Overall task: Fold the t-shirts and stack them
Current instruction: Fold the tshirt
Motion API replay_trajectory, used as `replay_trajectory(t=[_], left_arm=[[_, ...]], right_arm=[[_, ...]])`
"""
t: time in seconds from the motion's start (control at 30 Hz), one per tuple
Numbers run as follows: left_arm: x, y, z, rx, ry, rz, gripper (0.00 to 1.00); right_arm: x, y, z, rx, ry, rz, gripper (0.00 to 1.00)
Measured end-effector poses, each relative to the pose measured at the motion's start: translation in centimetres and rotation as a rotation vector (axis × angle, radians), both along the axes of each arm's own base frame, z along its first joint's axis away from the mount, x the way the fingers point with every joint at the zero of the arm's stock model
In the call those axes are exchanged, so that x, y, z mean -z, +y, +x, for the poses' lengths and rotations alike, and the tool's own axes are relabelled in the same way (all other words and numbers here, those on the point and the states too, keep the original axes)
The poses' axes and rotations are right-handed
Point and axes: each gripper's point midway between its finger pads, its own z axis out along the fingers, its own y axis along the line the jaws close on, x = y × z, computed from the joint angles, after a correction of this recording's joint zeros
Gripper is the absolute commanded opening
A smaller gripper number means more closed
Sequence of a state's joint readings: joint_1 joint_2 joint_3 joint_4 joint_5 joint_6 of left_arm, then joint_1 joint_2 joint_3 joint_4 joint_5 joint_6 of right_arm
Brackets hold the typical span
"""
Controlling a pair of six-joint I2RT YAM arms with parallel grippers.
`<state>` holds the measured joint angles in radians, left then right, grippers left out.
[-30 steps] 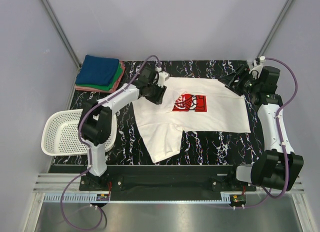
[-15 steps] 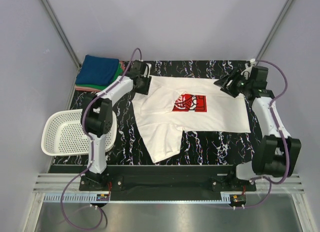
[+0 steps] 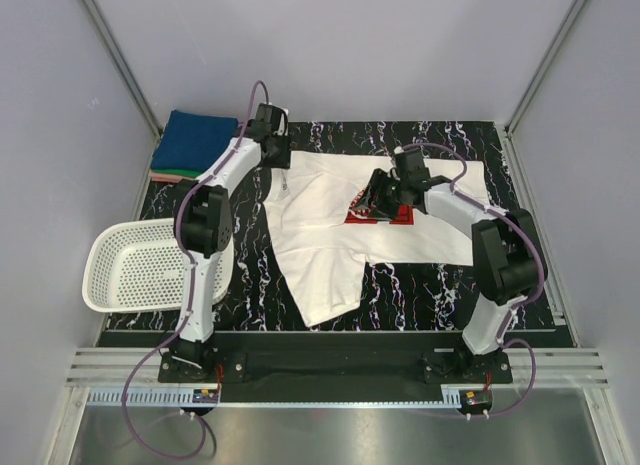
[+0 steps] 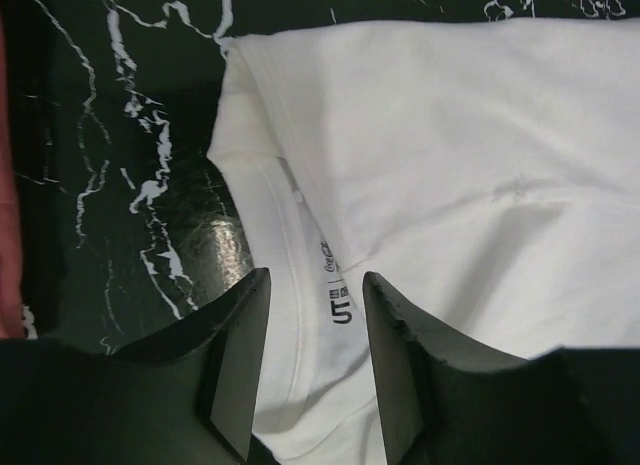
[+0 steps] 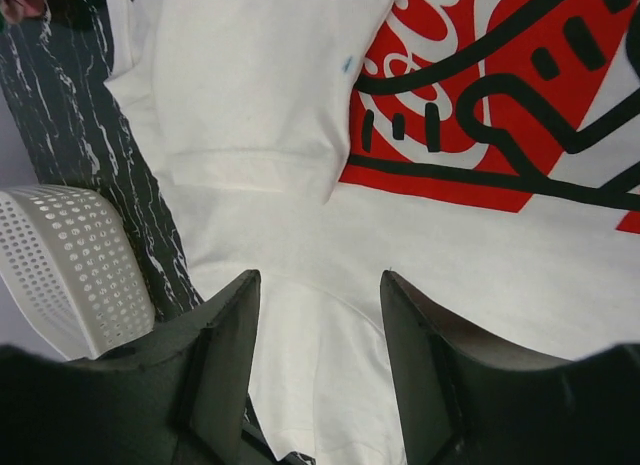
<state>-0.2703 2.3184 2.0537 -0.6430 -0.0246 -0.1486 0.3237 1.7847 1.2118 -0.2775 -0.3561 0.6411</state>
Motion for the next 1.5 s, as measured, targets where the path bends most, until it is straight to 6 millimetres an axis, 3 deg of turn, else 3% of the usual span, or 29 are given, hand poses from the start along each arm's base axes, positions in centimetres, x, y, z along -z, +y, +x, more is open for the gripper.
replay_trajectory(t=[0.17, 0.43, 0.63, 0.83, 1.0, 1.13, 1.2, 1.37, 1.5], left_arm=[[2.0, -0.5, 0.1, -0.006, 0.029, -0.02, 0.48], [3.6, -0.3, 1.3, -0.071, 0.043, -0.129, 0.4], [5.1, -0.8, 1.0, -0.089, 0.057, -0.183, 0.4], [5.0, -1.4, 1.0, -0.095, 0.055, -0.221, 0.37], [5.0, -1.7, 1.0, -0.093, 0.06, -0.241, 0.3], [5.0, -1.9, 0.8, -0.091, 0.067, -0.25, 0.12], [5.0, -1.9, 0.8, -0.091, 0.071, -0.25, 0.08], [5.0, -1.8, 0.7, -0.09, 0.074, -0.248, 0.16], [5.1, -1.8, 0.6, -0.09, 0.076, -0.247, 0.18]], right_arm=[[2.3, 1.3, -0.1, -0.008, 0.028, -0.021, 0.59], [4.3, 2.2, 0.5, -0.019, 0.031, -0.015, 0.53], [5.7, 2.9, 0.8, -0.031, 0.043, 0.008, 0.53], [6.3, 3.3, 0.9, -0.037, 0.048, 0.028, 0.53], [6.4, 3.5, 1.0, -0.039, 0.057, 0.034, 0.52], [6.0, 3.8, 1.3, -0.039, 0.054, 0.045, 0.52], [5.9, 3.9, 1.4, -0.043, 0.055, 0.049, 0.52], [6.2, 4.4, 2.4, -0.053, 0.068, 0.048, 0.51], [6.5, 4.4, 2.1, -0.05, 0.088, 0.044, 0.51]])
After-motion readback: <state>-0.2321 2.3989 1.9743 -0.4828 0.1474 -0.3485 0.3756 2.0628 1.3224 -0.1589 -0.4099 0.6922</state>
